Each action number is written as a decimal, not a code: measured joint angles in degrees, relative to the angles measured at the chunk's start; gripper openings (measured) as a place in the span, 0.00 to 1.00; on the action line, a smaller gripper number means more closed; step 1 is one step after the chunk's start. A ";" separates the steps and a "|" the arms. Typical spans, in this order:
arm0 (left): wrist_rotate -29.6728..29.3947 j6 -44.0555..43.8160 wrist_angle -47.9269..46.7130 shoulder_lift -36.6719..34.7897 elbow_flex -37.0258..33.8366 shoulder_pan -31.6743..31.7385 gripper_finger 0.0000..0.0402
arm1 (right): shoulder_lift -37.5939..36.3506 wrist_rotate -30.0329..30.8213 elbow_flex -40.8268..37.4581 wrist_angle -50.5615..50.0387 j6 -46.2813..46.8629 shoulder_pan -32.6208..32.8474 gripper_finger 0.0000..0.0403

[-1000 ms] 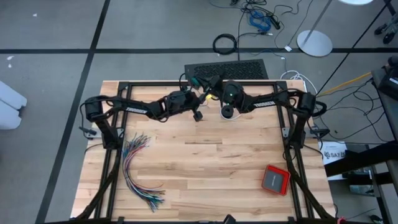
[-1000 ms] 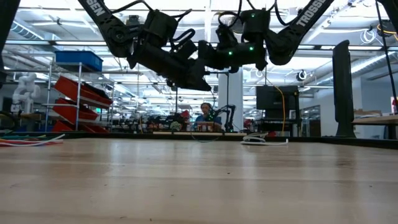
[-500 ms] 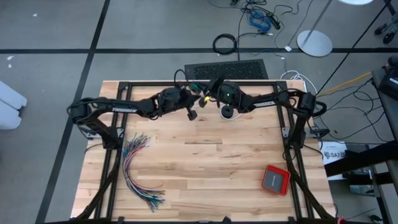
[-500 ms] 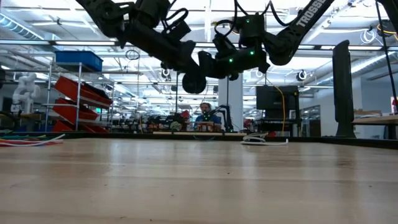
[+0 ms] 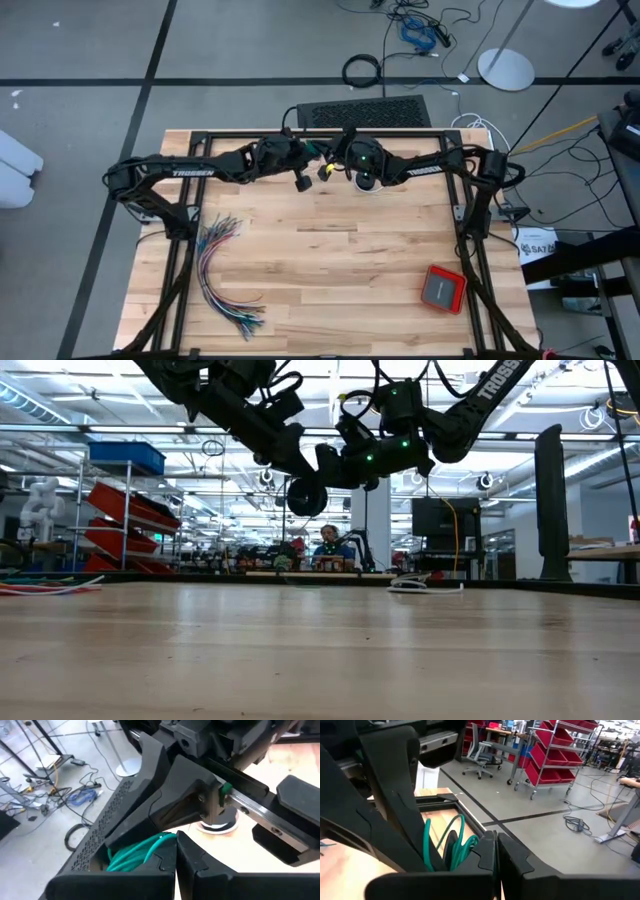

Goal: Coil cords
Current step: Coil the green wire onto the spool

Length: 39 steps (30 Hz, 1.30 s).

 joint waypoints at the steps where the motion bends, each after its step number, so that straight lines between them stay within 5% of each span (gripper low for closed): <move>1: 0.27 0.00 -0.31 0.00 0.02 0.00 0.00 | 0.00 -0.10 0.00 0.04 0.00 0.02 0.00; 11: -3.07 0.23 -5.65 0.00 -1.44 0.18 0.00 | -1.76 -0.18 -0.62 -4.10 -1.06 0.02 0.00; 21: -1.50 1.75 -3.99 0.02 -1.97 1.41 0.00 | -13.23 -0.22 -9.71 -1.62 -0.70 0.00 0.00; 32: -0.23 3.60 2.62 0.02 -1.97 3.72 0.00 | -17.29 -14.63 -10.59 -1.34 7.86 0.02 0.00; 39: 1.90 3.02 2.01 0.52 -2.55 5.31 0.00 | -17.33 -14.96 -10.60 3.39 7.52 1.62 0.00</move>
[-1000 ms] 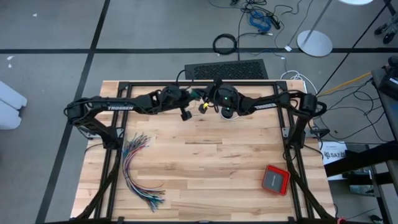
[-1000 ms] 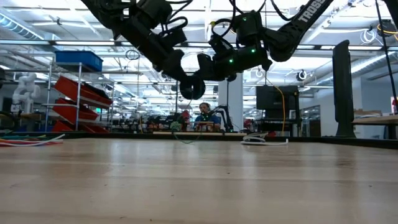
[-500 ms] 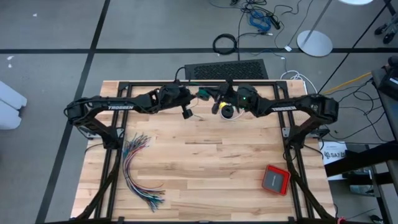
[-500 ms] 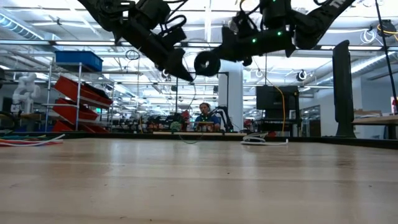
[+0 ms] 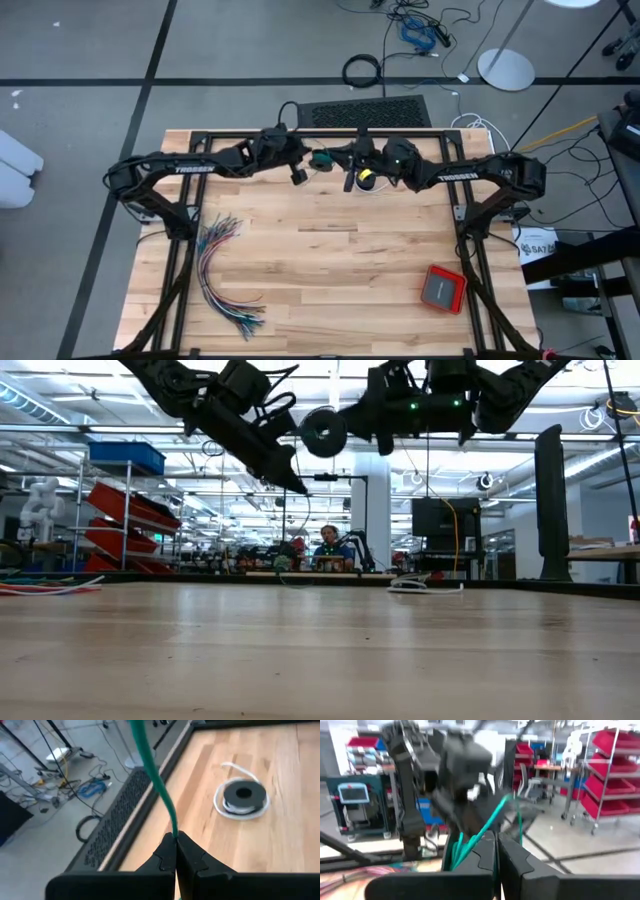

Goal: Coil cords
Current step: Coil the green wire onto the spool

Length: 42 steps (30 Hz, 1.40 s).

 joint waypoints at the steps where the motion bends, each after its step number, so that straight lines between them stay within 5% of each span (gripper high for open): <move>1: 0.03 0.00 -0.26 0.27 -0.31 0.00 0.00 | 0.00 -0.04 0.01 1.17 -0.03 0.06 0.00; 12: 4.36 -3.28 8.42 4.59 -3.04 0.26 0.00 | 0.00 0.87 0.07 11.87 -0.10 -0.63 0.00; 19: 7.66 -6.10 16.14 7.18 -3.04 -0.66 0.00 | 0.00 7.64 0.07 16.87 0.04 -1.79 0.00; 34: 8.16 -6.23 19.58 8.79 -1.73 -5.70 0.00 | 0.00 16.90 0.42 13.71 -7.44 -2.12 0.00; 42: 4.64 -4.11 16.89 8.73 -1.73 -6.49 0.00 | 0.00 13.83 0.46 6.50 -7.26 -2.08 0.00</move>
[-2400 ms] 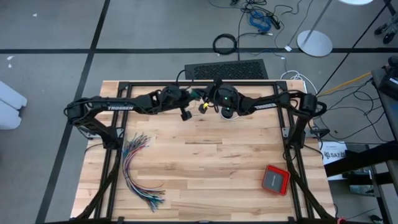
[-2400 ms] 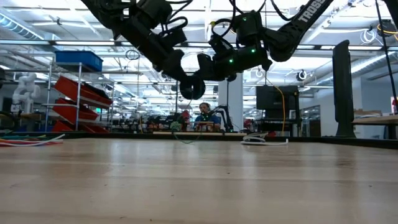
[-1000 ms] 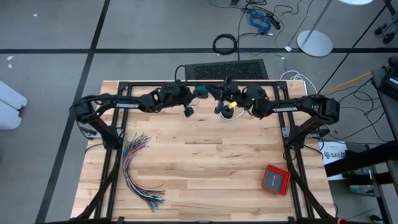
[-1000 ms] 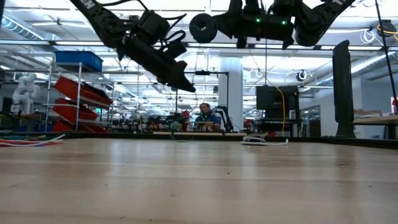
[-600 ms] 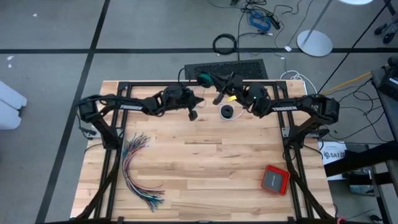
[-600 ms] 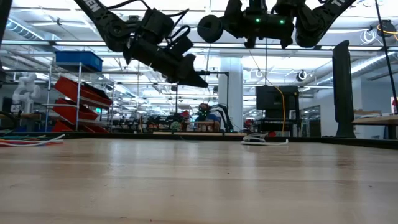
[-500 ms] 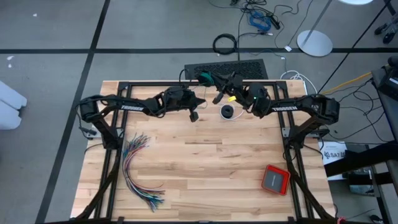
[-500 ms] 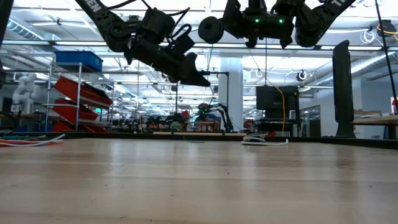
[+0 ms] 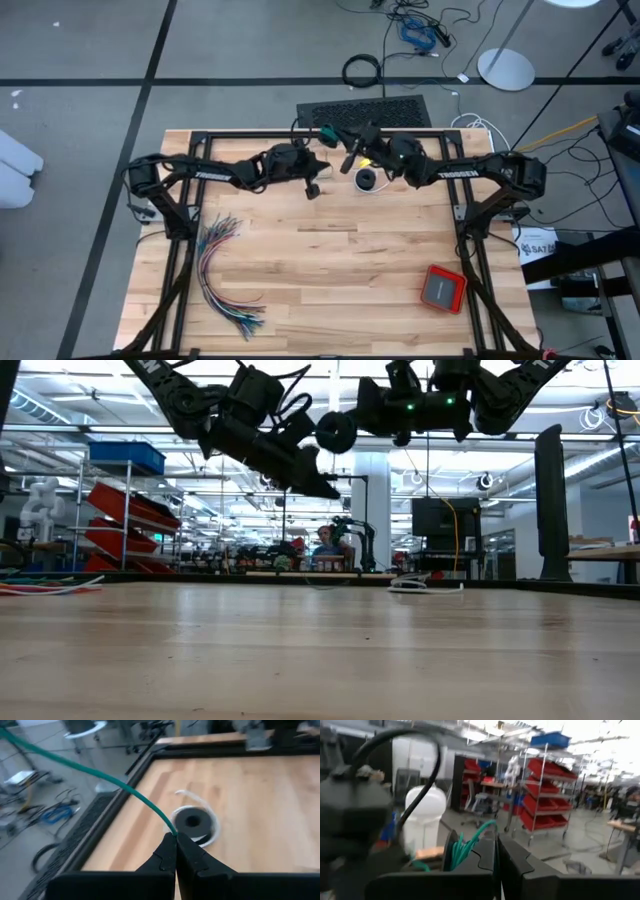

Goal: Coil cords
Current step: Coil the green wire onto the spool

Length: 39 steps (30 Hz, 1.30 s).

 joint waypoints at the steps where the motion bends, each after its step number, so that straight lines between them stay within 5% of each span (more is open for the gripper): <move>1: -0.62 0.06 -0.38 0.00 0.00 0.47 0.00 | 0.00 -0.19 0.00 -1.12 0.16 0.13 0.00; 11: -2.25 0.16 -2.68 -2.20 0.00 5.43 0.00 | 0.00 -1.89 -0.01 -7.32 1.69 0.44 0.00; 39: -1.70 -1.49 -6.24 -2.38 -2.43 9.74 0.00 | -4.39 0.04 -0.11 0.81 1.41 0.47 0.00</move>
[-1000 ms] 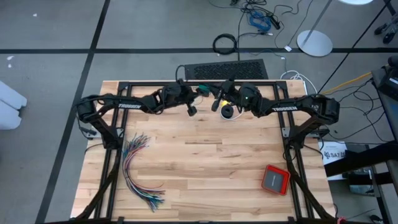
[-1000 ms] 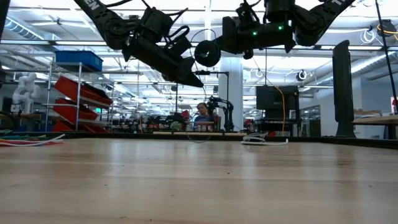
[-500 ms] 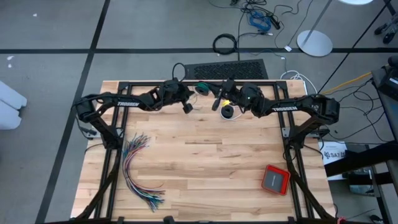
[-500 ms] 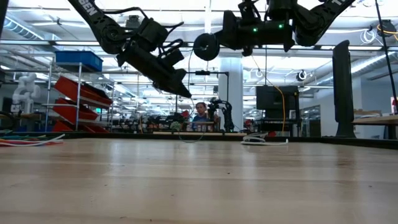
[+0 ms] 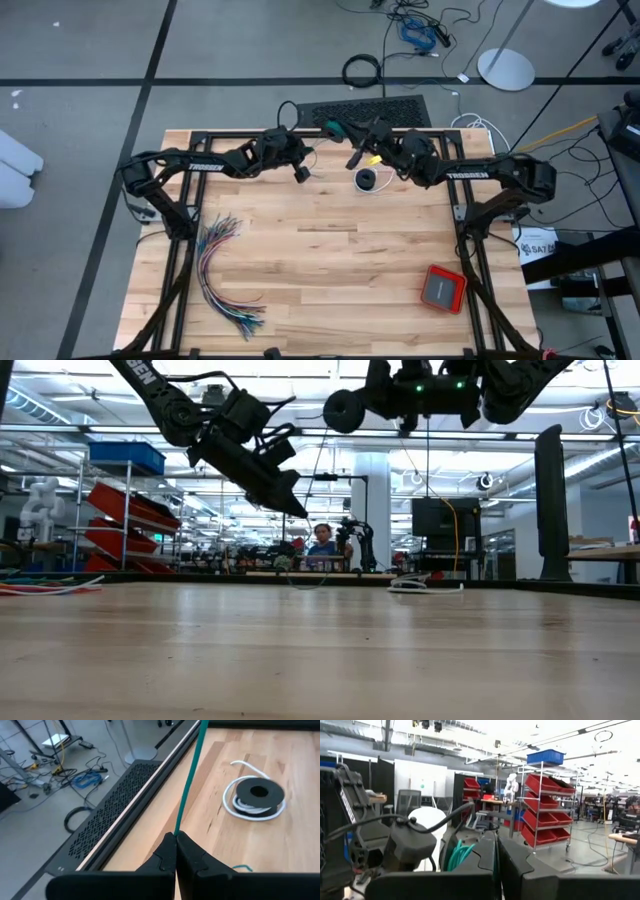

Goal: Coil cords
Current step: Coil the green wire onto the spool

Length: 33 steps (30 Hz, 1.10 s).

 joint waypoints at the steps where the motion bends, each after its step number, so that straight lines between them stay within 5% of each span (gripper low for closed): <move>1: 0.47 -0.28 0.25 0.00 0.00 0.00 0.00 | -0.35 -0.01 -0.02 0.00 0.04 0.00 0.00; 18: -1.31 -2.50 8.86 0.06 0.00 -5.79 0.00 | -0.96 2.50 -0.01 5.79 0.16 -0.04 0.00; 33: -4.03 -3.54 8.38 2.58 1.71 -8.43 0.00 | 7.68 3.96 2.98 9.61 2.91 -0.77 0.00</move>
